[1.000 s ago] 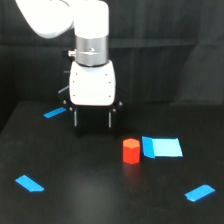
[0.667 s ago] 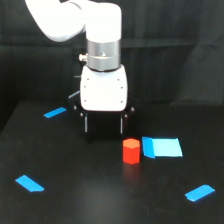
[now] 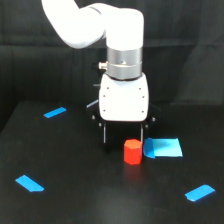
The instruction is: Pick up the red object from the table
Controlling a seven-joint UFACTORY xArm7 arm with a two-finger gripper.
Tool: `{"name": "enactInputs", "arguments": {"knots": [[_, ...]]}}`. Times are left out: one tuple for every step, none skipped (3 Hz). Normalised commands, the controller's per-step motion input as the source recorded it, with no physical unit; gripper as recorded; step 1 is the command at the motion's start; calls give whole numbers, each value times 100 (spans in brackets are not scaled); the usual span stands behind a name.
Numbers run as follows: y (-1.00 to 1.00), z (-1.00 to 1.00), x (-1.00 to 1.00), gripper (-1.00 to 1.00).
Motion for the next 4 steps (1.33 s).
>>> {"name": "enactInputs", "arguments": {"knots": [[-43, -15, 10, 97], [-26, -17, 17, 99], [-14, -14, 9, 81], [-15, -3, 7, 50]]}}
